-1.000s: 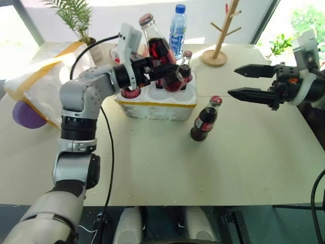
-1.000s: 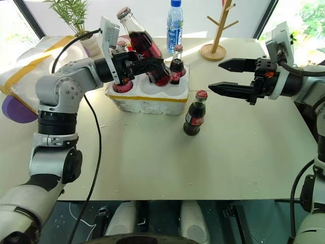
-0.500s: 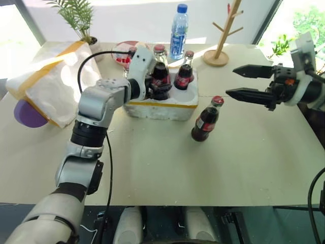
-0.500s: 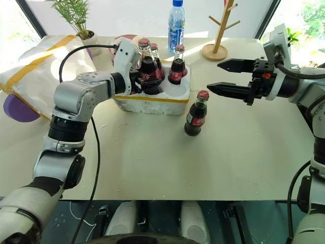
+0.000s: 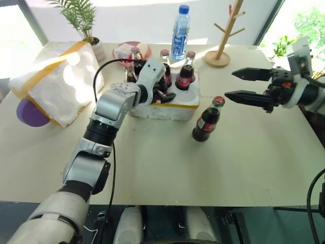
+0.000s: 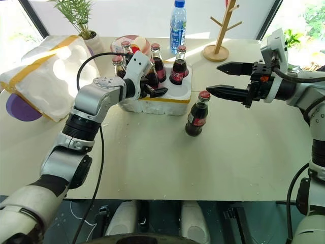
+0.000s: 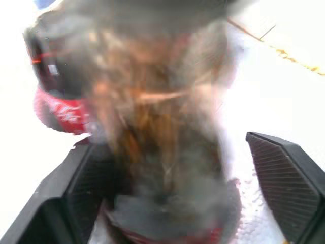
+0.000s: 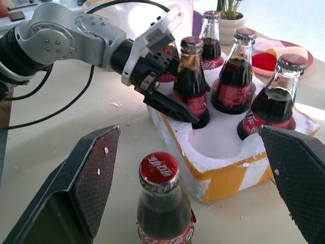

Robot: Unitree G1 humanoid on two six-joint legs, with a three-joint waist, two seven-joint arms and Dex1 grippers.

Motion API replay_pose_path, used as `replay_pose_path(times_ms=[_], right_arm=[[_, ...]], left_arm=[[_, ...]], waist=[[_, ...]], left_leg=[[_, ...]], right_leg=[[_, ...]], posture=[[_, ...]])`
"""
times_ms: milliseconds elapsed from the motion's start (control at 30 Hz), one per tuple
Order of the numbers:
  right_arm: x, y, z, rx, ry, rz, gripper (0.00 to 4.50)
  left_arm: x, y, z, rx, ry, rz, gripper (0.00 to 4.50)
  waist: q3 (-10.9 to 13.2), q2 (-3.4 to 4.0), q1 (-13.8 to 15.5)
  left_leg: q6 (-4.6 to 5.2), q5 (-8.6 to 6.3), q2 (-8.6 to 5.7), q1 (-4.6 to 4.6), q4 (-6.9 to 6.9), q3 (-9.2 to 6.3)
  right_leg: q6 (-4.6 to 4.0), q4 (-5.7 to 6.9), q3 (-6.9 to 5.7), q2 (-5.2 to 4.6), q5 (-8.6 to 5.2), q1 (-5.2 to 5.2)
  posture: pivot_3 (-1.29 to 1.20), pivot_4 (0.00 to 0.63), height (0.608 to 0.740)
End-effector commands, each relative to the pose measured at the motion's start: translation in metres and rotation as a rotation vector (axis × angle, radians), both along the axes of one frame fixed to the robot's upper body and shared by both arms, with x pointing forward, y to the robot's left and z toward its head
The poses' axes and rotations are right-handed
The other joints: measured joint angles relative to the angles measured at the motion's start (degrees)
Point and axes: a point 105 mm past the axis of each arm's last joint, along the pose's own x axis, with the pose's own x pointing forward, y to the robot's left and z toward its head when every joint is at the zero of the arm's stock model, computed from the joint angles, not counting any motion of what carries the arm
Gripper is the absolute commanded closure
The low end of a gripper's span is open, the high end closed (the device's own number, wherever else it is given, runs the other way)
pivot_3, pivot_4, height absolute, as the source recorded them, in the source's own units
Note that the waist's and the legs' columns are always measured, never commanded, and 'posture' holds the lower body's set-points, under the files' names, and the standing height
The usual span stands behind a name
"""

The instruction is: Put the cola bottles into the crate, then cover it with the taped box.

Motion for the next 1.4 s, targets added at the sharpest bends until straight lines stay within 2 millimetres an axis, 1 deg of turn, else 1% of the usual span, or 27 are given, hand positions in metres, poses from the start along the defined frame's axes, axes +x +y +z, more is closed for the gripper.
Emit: replay_pose_path(times_ms=[33, 100, 167, 233, 267, 333, 400, 433, 500, 533, 600, 633, 700, 800, 867, 967, 1033, 1233, 1400], right_arm=[[-0.006, -0.007, 0.017, -0.009, -0.076, -0.024, 0.0], [-0.008, -0.014, 0.018, -0.014, -0.077, -0.052, 0.0], [-0.01, -0.022, 0.018, -0.016, -0.07, -0.08, 0.0], [-0.013, -0.03, 0.013, -0.025, -0.06, -0.113, 0.0], [-0.014, -0.033, 0.011, -0.03, -0.057, -0.126, 0.0], [-0.018, -0.039, 0.004, -0.034, -0.042, -0.155, 0.0], [-0.022, -0.041, -0.006, -0.037, -0.02, -0.177, 0.0], [-0.024, -0.041, -0.012, -0.031, 0.001, -0.186, 0.0], [-0.028, -0.04, -0.02, -0.024, 0.028, -0.198, 0.0], [-0.031, -0.036, -0.03, -0.037, 0.042, -0.198, 0.0], [-0.037, -0.026, -0.047, -0.056, 0.058, -0.189, 0.0], [-0.04, -0.02, -0.053, -0.056, 0.064, -0.181, 0.0], [-0.042, -0.011, -0.061, -0.034, 0.075, -0.176, 0.0], [-0.035, 0.001, -0.077, 0.021, 0.106, -0.198, 0.0], [-0.031, 0.007, -0.086, 0.052, 0.127, -0.213, 0.0], [-0.023, 0.017, -0.099, 0.097, 0.165, -0.229, 0.0], [-0.018, 0.021, -0.104, 0.111, 0.179, -0.233, 0.0], [-0.003, 0.033, -0.116, 0.128, 0.196, -0.233, 0.0], [0.019, 0.046, -0.125, 0.139, 0.207, -0.253, 0.0]], left_arm=[[-0.004, 0.0, 0.035, -0.085, -0.089, -0.067, 0.06], [-0.017, -0.001, 0.068, -0.177, -0.166, -0.174, 0.06], [-0.032, 0.003, 0.099, -0.265, -0.225, -0.283, 0.06], [-0.047, 0.013, 0.121, -0.322, -0.248, -0.371, 0.06], [-0.053, 0.017, 0.127, -0.335, -0.251, -0.405, 0.06], [-0.071, 0.03, 0.135, -0.327, -0.257, -0.499, 0.06], [-0.093, 0.048, 0.132, -0.275, -0.233, -0.6, 0.06], [-0.101, 0.06, 0.125, -0.223, -0.205, -0.627, 0.06], [-0.111, 0.075, 0.115, -0.153, -0.162, -0.65, 0.06], [-0.116, 0.089, 0.107, -0.106, -0.125, -0.641, 0.06], [-0.126, 0.109, 0.096, -0.048, -0.055, -0.626, 0.06], [-0.13, 0.116, 0.092, -0.027, -0.027, -0.616, 0.06], [-0.133, 0.123, 0.084, 0.013, -0.004, -0.599, 0.06], [-0.138, 0.13, 0.067, 0.098, 0.006, -0.583, 0.06], [-0.141, 0.129, 0.063, 0.112, 0.006, -0.583, 0.06], [-0.142, 0.129, 0.062, 0.093, 0.0, -0.567, 0.06], [-0.142, 0.128, 0.063, 0.088, -0.003, -0.563, 0.06], [-0.143, 0.128, 0.064, 0.082, -0.009, -0.557, 0.06], [-0.141, 0.129, 0.062, 0.087, -0.016, -0.545, 0.06]], waist=[[0.0, 0.0, 0.0], [0.0, 0.0, 0.0], [0.0, 0.0, 0.0], [0.0, 0.0, 0.0], [0.0, 0.0, 0.0], [0.0, 0.05, -0.1], [0.0, 0.09, -0.3], [0.0, 0.11, -0.4], [0.0, 0.13, -0.8], [0.0, 0.13, -0.8], [0.0, 0.1, -1.2], [0.0, 0.1, -1.3], [0.0, 0.1, -1.1], [0.0, 0.08, -1.2], [0.0, 0.07, -1.1], [0.0, 0.07, -1.1], [0.0, 0.09, -1.2], [0.0, 0.09, -1.3], [0.0, 0.09, -1.4]], left_leg=[[0.0, 0.0, 0.01, 0.0, 0.0, -0.01], [0.0, 0.0, 0.02, 0.0, -0.01, -0.01], [-0.01, 0.0, 0.03, -0.03, -0.02, -0.02], [-0.01, 0.01, 0.03, -0.08, -0.02, -0.04], [-0.01, 0.01, 0.03, -0.08, -0.02, -0.03], [-0.02, 0.01, 0.03, -0.05, -0.02, -0.02], [-0.08, 0.05, 0.03, 0.04, -0.03, -0.01], [-0.07, 0.04, 0.03, 0.07, -0.04, 0.0], [-0.07, 0.04, 0.06, 0.18, -0.07, 0.01], [-0.1, 0.05, 0.08, 0.2, -0.07, -0.01], [-0.12, 0.07, 0.08, 0.21, -0.06, -0.03], [-0.12, 0.06, 0.1, 0.23, -0.07, -0.08], [-0.11, 0.06, 0.09, 0.21, -0.05, -0.09], [-0.09, 0.04, 0.03, 0.27, -0.05, -0.1], [-0.09, 0.04, 0.05, 0.29, -0.04, -0.16], [-0.08, 0.04, 0.04, 0.26, -0.04, -0.17], [-0.07, 0.03, 0.03, 0.26, -0.04, -0.17], [-0.07, 0.03, 0.04, 0.27, -0.05, -0.17], [-0.07, 0.03, 0.05, 0.28, -0.05, -0.17]], right_leg=[[0.0, 0.0, 0.0, 0.01, 0.0, 0.0], [0.0, 0.01, 0.0, 0.03, 0.0, -0.02], [-0.01, 0.0, -0.01, 0.04, 0.0, -0.05], [-0.01, -0.03, -0.04, 0.04, 0.0, -0.07], [-0.01, -0.03, -0.04, 0.03, 0.0, -0.06], [0.0, -0.03, -0.03, 0.03, -0.01, -0.05], [0.0, -0.01, -0.02, 0.03, -0.01, 0.01], [0.0, 0.01, -0.01, 0.04, -0.01, 0.01], [-0.01, 0.08, 0.04, 0.08, -0.02, 0.06], [-0.01, 0.08, 0.03, 0.1, -0.02, 0.08], [-0.02, 0.08, 0.02, 0.1, -0.02, 0.11], [-0.02, 0.07, 0.01, 0.11, -0.03, 0.15], [-0.01, 0.06, 0.0, 0.09, -0.04, 0.17], [0.04, 0.04, 0.0, -0.01, -0.08, 0.27], [0.03, 0.01, -0.04, 0.01, -0.08, 0.32], [0.03, 0.02, -0.05, 0.02, -0.08, 0.3], [0.03, 0.02, -0.05, 0.03, -0.08, 0.3], [0.03, 0.02, -0.05, 0.07, -0.09, 0.29], [0.02, 0.02, -0.04, 0.1, -0.09, 0.28]], posture=[[0.0, 0.15, 0.74], [0.0, 0.15, 0.74], [0.0, 0.15, 0.74], [0.0, 0.15, 0.74], [0.0, 0.15, 0.74], [0.0, 0.15, 0.74], [0.0, 0.15, 0.74], [0.0, 0.15, 0.74], [0.0, 0.15, 0.74], [0.0, 0.15, 0.74], [0.0, 0.15, 0.74], [0.0, 0.15, 0.74], [0.0, 0.15, 0.74], [0.0, 0.15, 0.74], [0.0, 0.15, 0.74], [0.0, 0.15, 0.74], [0.0, 0.15, 0.74], [0.0, 0.15, 0.74], [0.0, 0.15, 0.74]])
